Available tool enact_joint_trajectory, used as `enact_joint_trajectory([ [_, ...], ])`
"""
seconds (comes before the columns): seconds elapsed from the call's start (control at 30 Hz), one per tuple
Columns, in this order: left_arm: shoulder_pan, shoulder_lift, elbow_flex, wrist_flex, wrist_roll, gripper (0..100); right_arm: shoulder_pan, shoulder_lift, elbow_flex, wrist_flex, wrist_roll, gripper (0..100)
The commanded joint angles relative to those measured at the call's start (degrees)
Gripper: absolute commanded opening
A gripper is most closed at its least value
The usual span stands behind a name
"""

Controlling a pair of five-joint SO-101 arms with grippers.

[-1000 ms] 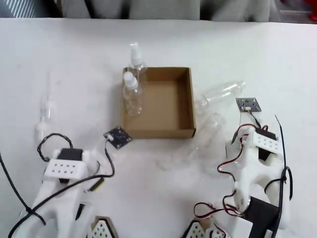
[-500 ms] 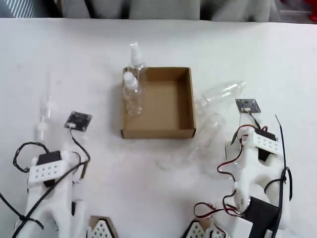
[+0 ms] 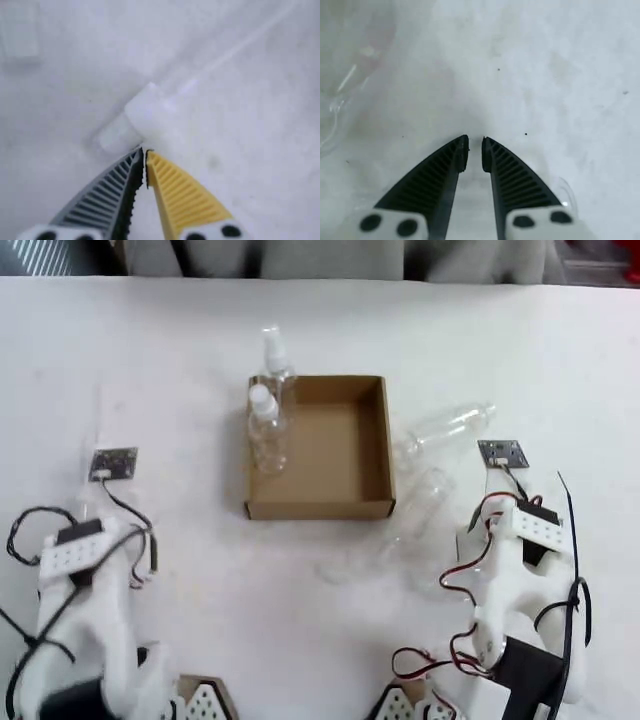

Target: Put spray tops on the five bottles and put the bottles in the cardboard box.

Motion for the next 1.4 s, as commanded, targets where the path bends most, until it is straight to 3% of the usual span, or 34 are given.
enact_joint_trajectory([
  [0.0,-2.51,12.62,-11.69,1.05,1.05,2,0.92,-0.75,-0.18,-0.31,0.53,3.3],
  [0.3,-6.37,16.13,-19.69,3.6,1.32,2,0.75,-0.75,-0.18,-0.66,0.53,3.4],
  [0.43,-8.04,16.31,-22.33,3.16,6.42,2,0.75,-0.75,-0.18,-0.66,0.53,3.4],
  [0.6,-8.66,16.31,-24.7,3.43,7.03,2,0.66,-0.75,-0.18,-0.66,0.53,3.4],
  [0.9,-7.25,15.87,-27.34,6.24,23.21,2,0.57,-0.75,-0.18,-0.75,0.53,3.5],
  [1.1,-3.21,15.87,-28.13,6.59,25.41,2,0.57,-0.75,-0.18,-0.75,0.53,3.5],
  [1.23,-3.12,15.78,-24.7,2.46,28.66,4,0.57,-0.75,-0.18,-0.75,0.53,3.5],
  [1.37,-2.95,13.58,-18.46,-4.04,34.73,11,0.57,-0.75,-0.18,-0.75,0.53,3.5],
])
